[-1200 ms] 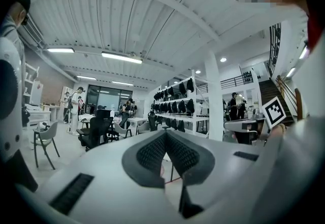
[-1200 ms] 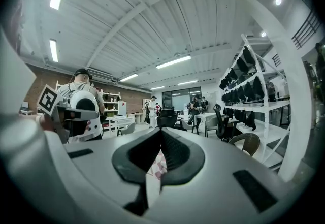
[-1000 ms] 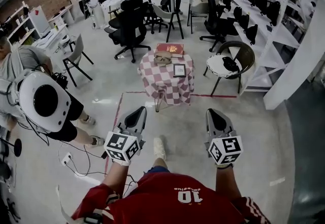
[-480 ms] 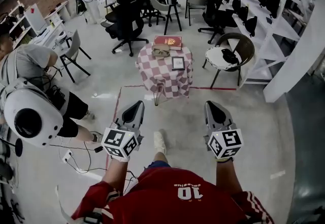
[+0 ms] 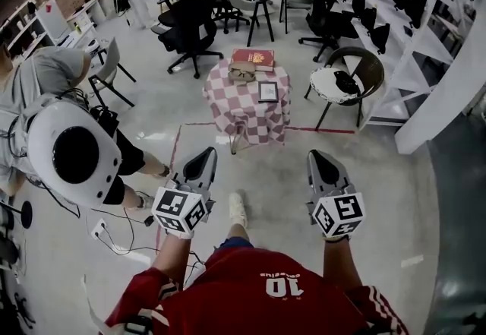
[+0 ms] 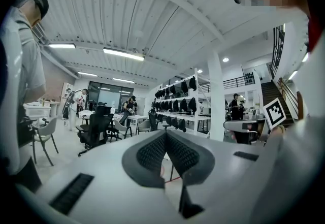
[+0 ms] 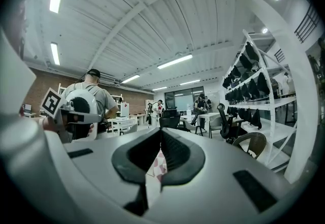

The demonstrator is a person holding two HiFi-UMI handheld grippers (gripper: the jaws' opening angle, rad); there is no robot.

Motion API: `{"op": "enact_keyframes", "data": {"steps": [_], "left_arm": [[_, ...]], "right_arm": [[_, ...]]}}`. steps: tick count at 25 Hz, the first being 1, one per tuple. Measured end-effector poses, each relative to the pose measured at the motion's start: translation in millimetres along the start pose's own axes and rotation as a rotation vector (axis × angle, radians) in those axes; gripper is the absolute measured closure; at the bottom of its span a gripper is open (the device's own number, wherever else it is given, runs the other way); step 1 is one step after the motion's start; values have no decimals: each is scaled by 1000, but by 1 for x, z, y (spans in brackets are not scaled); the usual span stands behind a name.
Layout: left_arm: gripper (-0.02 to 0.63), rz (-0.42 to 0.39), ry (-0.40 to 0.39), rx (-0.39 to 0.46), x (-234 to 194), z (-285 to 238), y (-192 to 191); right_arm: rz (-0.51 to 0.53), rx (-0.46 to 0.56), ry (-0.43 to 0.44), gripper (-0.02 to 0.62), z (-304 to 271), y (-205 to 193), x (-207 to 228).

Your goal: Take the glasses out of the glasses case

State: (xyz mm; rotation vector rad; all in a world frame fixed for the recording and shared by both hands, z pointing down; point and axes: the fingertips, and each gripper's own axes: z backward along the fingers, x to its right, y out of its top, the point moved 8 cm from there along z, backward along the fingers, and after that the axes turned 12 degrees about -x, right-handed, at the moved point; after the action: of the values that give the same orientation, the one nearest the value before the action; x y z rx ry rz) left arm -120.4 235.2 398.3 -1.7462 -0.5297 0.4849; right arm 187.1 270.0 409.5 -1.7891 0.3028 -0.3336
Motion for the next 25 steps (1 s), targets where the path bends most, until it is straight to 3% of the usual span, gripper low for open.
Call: {"op": "enact_keyframes", "data": {"steps": [5,9,25], "left_arm": [[598,7,-10,-4,-6,-20,3],[598,12,-21,-11,-13,-38,8],[598,18,-39,-3,-60,-101,34]], "right_arm": [[57,-12,13,578,-14,2,8],[46,-34,57,580,-28,6,18],[33,-29,21,580,-94,31,40]]}}
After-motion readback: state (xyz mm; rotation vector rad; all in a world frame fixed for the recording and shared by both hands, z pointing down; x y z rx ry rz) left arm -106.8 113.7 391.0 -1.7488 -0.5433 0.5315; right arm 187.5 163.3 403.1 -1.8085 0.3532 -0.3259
